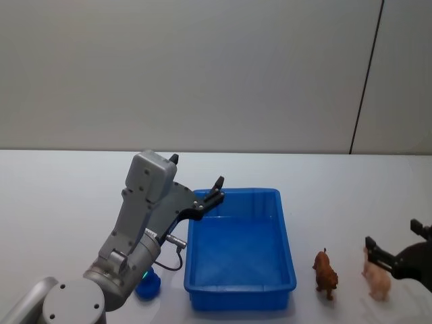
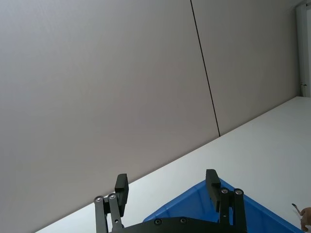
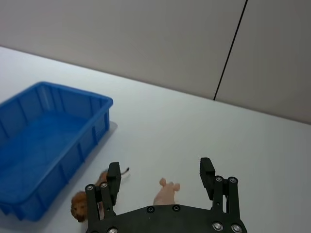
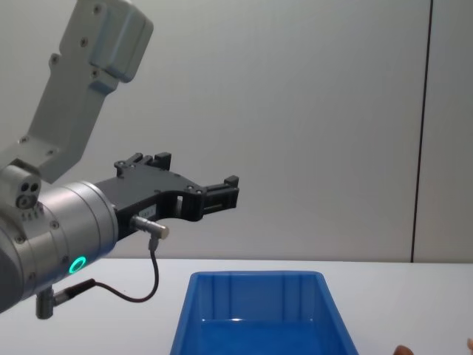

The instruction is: Pick up the two dolls from the table and place them into the box.

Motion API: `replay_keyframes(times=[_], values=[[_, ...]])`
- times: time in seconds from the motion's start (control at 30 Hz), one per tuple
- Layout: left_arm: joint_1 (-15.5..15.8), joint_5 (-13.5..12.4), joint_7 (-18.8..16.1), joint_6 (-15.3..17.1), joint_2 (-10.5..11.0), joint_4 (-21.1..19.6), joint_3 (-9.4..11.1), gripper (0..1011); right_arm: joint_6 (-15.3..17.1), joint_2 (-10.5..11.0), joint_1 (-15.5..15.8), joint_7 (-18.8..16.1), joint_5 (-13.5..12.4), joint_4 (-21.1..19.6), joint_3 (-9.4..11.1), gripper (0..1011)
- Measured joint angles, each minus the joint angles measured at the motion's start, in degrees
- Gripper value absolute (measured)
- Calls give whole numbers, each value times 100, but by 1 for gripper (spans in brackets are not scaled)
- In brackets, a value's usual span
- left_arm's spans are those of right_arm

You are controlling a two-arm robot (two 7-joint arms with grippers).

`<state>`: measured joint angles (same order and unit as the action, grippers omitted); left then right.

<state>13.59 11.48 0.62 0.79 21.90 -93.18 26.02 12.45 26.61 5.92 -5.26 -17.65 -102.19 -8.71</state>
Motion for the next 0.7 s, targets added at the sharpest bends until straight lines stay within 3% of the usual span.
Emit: replay_keyframes(times=[0.7], values=[[0,0,0,0,0,0,0,1001,624,-256,-377,-178,358,722,-169,1001]])
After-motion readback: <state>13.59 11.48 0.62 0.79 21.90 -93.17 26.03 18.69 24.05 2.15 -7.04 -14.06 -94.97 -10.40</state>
